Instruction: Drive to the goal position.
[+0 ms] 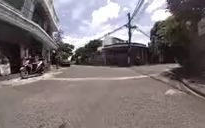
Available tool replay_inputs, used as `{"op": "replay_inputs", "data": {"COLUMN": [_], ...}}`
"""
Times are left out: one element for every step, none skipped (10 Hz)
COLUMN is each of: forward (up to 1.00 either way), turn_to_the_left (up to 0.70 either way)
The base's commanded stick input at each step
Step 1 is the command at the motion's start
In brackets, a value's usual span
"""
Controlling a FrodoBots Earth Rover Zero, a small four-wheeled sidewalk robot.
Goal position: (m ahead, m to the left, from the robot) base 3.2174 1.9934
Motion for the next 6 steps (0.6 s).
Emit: {"op": "replay_inputs", "data": {"forward": [0.7,0.7,0.7,0.7,0.7,0.7], "turn_to_the_left": [0.0,0.0,0.0,0.0,0.0,0.0]}}
